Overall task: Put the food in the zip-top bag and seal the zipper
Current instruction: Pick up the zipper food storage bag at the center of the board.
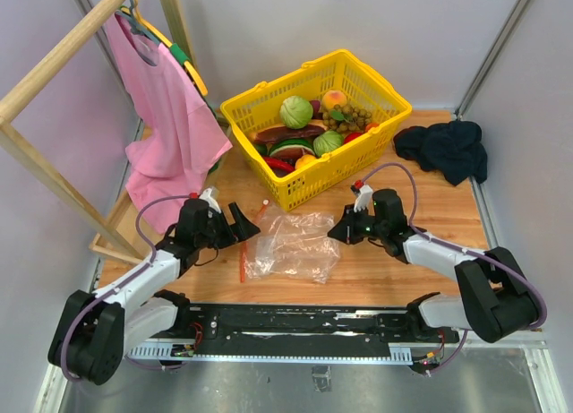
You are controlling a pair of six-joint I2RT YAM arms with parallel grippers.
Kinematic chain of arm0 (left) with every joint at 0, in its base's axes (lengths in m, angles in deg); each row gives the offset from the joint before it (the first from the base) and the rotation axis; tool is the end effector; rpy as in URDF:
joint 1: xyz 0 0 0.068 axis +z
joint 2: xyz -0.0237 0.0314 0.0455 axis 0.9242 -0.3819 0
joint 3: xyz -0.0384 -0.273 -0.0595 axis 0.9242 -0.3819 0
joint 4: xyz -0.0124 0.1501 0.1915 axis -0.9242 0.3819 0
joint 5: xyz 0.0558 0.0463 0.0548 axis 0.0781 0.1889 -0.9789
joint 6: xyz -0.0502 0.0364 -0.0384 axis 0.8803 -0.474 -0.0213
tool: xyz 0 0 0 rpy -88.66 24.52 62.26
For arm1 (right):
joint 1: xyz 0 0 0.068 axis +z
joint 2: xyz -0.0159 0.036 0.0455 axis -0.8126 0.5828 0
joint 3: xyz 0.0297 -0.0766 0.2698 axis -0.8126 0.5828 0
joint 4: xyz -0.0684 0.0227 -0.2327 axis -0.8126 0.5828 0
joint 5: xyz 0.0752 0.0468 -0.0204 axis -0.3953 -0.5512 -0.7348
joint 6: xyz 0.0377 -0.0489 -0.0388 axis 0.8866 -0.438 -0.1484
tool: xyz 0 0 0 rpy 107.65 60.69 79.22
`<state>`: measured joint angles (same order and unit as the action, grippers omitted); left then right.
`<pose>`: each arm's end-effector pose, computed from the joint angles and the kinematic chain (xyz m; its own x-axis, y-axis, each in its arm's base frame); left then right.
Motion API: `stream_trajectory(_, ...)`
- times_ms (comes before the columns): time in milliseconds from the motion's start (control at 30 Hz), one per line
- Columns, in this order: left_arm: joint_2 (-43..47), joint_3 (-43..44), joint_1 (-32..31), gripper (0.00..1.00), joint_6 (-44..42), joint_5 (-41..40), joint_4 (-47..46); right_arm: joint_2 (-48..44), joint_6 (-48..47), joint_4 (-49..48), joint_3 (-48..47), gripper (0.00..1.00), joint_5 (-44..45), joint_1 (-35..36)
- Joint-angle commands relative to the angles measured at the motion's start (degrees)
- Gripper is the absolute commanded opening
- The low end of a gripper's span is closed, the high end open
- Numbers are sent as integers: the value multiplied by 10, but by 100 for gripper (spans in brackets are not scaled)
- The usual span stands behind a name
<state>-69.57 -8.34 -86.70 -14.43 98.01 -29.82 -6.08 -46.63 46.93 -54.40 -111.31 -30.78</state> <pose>0.1778 -0.0773 0.1734 -0.7508 -0.3901 -0.5330 0.0344 0.7828 -0.6213 0.2130 0.1300 0.1832 -0.7203 0.0469 -0.6920 -0.5358 0.5960 0.5981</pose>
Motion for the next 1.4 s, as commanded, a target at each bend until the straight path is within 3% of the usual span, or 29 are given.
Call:
stream_trajectory(0, -25, -12, 10, 92, 17, 83, -76, -9, -39, 61, -6, 1, 67, -7)
stream_trajectory(767, -123, -54, 18, 71, 96, 214, -244, -12, -39, 57, 7, 1, 122, -7)
stream_trajectory(1033, -90, -60, 18, 68, 124, 222, -257, -12, -37, 47, 10, 1, 115, -6)
stream_trajectory(1367, -18, -64, 18, 49, 158, 207, -250, -17, -36, 33, 15, 6, 108, -6)
